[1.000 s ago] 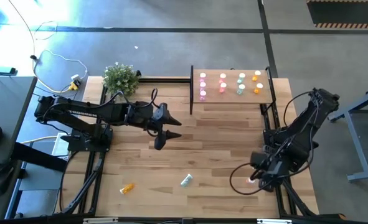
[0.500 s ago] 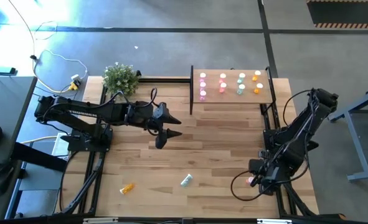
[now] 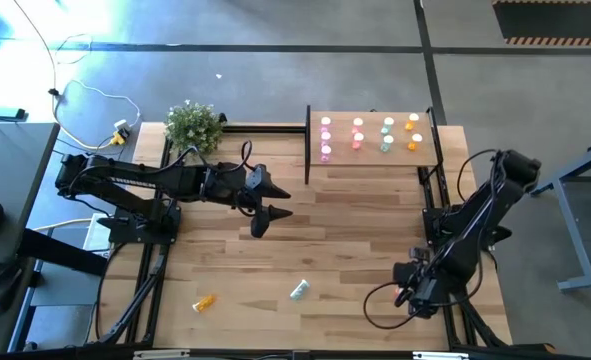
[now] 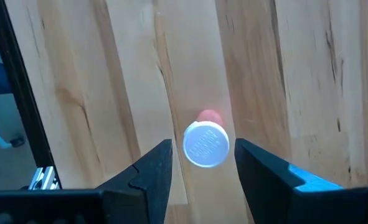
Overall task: Pick and place medicine bottles onto shelf by color
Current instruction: Put the red pill bottle on the shelf aligned with the other red pill bottles
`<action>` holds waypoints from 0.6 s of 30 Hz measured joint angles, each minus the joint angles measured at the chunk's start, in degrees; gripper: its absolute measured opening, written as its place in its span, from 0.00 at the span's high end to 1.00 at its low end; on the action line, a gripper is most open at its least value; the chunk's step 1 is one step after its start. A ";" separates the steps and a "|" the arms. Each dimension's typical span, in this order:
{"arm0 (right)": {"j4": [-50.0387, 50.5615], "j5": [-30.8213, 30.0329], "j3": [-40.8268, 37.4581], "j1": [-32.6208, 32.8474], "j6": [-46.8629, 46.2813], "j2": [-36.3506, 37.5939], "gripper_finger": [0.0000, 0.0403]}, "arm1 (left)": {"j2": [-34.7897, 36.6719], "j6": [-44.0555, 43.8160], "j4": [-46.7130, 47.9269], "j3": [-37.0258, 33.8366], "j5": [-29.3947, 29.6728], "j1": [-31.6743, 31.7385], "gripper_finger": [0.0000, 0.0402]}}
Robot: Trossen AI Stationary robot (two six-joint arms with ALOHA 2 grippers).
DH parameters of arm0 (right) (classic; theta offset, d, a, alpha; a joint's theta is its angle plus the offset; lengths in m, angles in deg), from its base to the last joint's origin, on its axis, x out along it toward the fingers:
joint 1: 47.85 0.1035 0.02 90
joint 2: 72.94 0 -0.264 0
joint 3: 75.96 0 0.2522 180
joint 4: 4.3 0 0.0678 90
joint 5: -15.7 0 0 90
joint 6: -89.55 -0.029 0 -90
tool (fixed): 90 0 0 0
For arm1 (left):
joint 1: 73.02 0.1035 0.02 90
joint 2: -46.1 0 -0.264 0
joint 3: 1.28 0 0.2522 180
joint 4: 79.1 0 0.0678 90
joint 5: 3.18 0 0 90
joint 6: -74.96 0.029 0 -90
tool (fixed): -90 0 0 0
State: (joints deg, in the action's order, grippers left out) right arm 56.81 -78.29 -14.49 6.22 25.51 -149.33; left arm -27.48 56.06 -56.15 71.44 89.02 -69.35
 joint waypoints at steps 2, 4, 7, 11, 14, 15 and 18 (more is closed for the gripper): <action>-0.25 0.02 0.00 0.00 0.01 -0.60 0.59 | 0.00 0.00 0.00 0.00 0.00 -0.01 0.40; -0.50 0.02 0.00 0.00 0.01 -1.08 0.59 | 0.00 -0.01 0.00 0.00 0.00 0.00 0.40; -0.49 0.03 0.00 0.00 0.01 -1.82 0.59 | 0.00 -0.02 0.00 0.00 0.00 0.00 0.40; -0.74 0.80 0.00 0.00 0.02 -3.64 0.59 | 0.00 -0.02 0.00 0.00 0.00 0.00 0.40; -1.46 1.06 0.00 0.00 0.03 -4.97 0.59 | 0.00 -0.02 0.00 0.00 -0.01 0.00 0.40; -1.71 1.05 0.00 0.00 0.03 -5.21 0.59 | 0.00 -0.02 0.00 0.00 0.00 0.00 0.40; -1.80 1.04 0.00 0.00 -0.14 -5.48 0.59 | 0.00 -0.02 0.00 0.00 0.00 0.00 0.40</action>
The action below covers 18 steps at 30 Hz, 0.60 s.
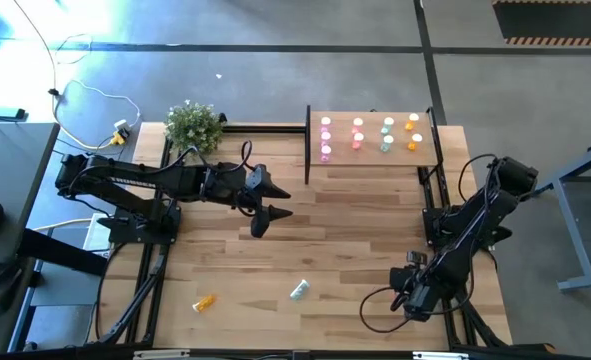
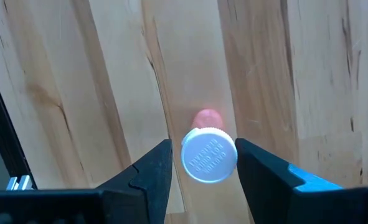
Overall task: Pick and place medicine bottles onto shelf by color
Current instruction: Put the red pill bottle on the shelf aligned with the other red pill bottles
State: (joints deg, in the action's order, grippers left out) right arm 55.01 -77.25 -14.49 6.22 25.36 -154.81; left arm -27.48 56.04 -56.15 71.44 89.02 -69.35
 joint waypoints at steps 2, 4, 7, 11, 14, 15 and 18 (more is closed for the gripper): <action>0.03 -0.01 0.00 0.00 -0.02 0.00 0.59 | 0.00 0.00 0.00 0.00 0.00 0.00 0.40; 0.02 -0.01 0.00 0.00 -0.01 0.00 0.61 | 0.00 0.00 0.00 0.00 -0.01 0.00 0.40; 0.02 -0.04 0.00 -0.07 -0.31 0.00 0.66 | 0.00 0.00 0.00 0.00 0.00 0.00 0.40; -0.01 -0.04 0.00 -0.07 -0.50 0.02 0.74 | 0.00 0.00 0.00 0.00 0.00 0.00 0.40; -0.01 -0.04 0.00 -0.07 -1.55 0.04 0.76 | 0.00 0.01 0.01 0.00 0.00 0.00 0.40; -0.03 -0.04 0.00 -0.07 -1.57 0.04 0.76 | 0.00 0.02 0.02 0.00 -0.02 0.00 0.40; -0.08 -0.01 0.00 -0.21 -2.87 0.04 0.74 | 0.00 0.46 0.02 0.00 -0.02 0.00 0.40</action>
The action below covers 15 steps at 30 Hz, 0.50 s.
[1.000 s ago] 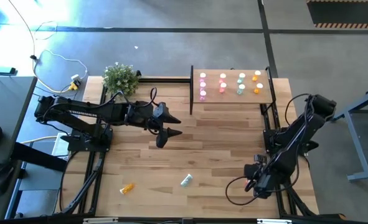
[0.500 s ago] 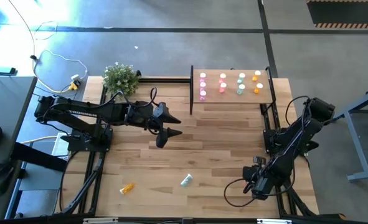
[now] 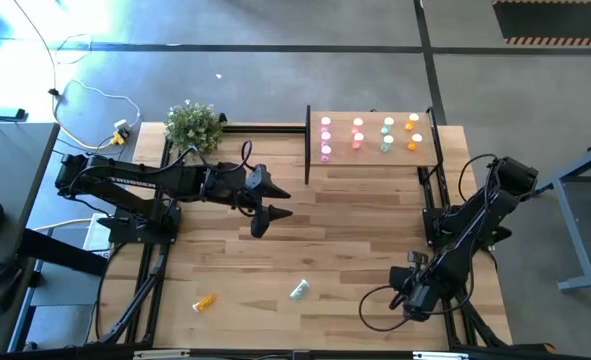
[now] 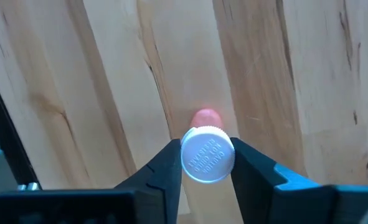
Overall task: Pick and place medicine bottles onto shelf by color
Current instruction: Put the red pill bottle on the shelf aligned with the other red pill bottles
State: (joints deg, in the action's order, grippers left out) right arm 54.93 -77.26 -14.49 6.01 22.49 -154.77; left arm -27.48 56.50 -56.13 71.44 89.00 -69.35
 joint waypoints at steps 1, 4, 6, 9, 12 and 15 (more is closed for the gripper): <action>-0.22 0.11 0.02 -0.28 -0.26 0.01 0.74 | 0.00 0.00 0.00 0.00 0.00 0.00 0.40; -0.37 0.52 1.38 -1.48 -0.40 0.00 0.74 | 0.00 0.02 0.00 0.00 0.00 0.00 0.40; -0.45 0.49 2.50 -2.74 0.22 0.00 0.74 | 0.00 0.02 0.00 0.00 0.00 0.02 0.40; -0.45 0.52 4.23 -5.20 0.54 0.00 0.74 | 0.00 0.35 0.00 0.00 0.00 0.07 0.40; -0.32 -0.27 6.02 -7.79 0.70 0.00 0.74 | 0.00 1.27 0.00 0.00 0.00 0.07 0.40; -0.35 -1.00 8.31 -10.85 1.79 0.00 0.74 | 0.00 2.68 0.00 0.00 0.00 0.28 0.40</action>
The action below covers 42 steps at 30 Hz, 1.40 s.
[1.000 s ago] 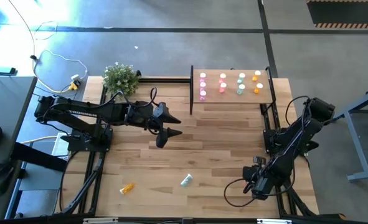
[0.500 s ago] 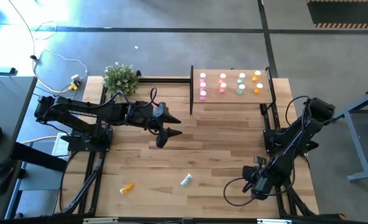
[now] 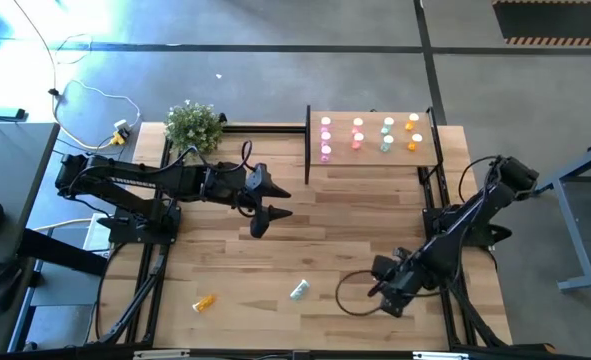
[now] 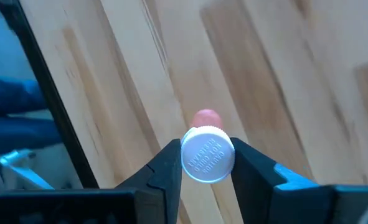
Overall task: Pick and place medicine bottles onto shelf by color
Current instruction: Put the red pill bottle on the shelf aligned with the other red pill bottles
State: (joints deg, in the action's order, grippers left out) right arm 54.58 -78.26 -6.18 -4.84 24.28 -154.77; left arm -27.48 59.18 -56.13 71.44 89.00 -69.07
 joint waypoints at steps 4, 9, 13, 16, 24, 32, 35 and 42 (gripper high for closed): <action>0.12 -0.12 3.05 -4.72 2.89 0.00 0.74 | 0.00 1.50 0.00 0.00 -0.04 1.23 0.40; 2.37 -2.19 7.37 -11.01 7.11 0.02 0.74 | 0.00 3.57 0.00 0.00 -0.02 3.95 0.40; 7.05 -4.14 11.37 -16.06 10.44 0.02 0.74 | 0.00 5.38 0.00 0.00 -0.02 6.04 0.40; 11.06 -5.02 14.64 -20.17 13.66 0.02 0.74 | 0.00 5.52 0.00 0.00 -0.02 7.44 0.40; 20.50 -6.26 22.60 -32.24 26.07 0.02 0.74 | 0.00 6.54 0.00 0.00 -0.31 9.71 0.40; 27.26 -4.10 29.18 -46.74 42.14 0.02 0.74 | 0.00 6.06 -0.02 0.00 -1.97 10.30 0.40; 28.20 -2.22 30.95 -52.96 48.05 0.04 0.74 | 0.00 6.04 -0.01 0.00 -1.96 10.30 0.40; 29.39 2.51 31.36 -64.74 58.97 0.07 0.74 | 0.00 5.95 -0.04 0.00 -1.42 10.32 0.40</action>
State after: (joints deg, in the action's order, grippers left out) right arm 83.97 -75.75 25.18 -69.58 83.25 -154.70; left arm -27.48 65.13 -56.17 71.44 87.58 -58.75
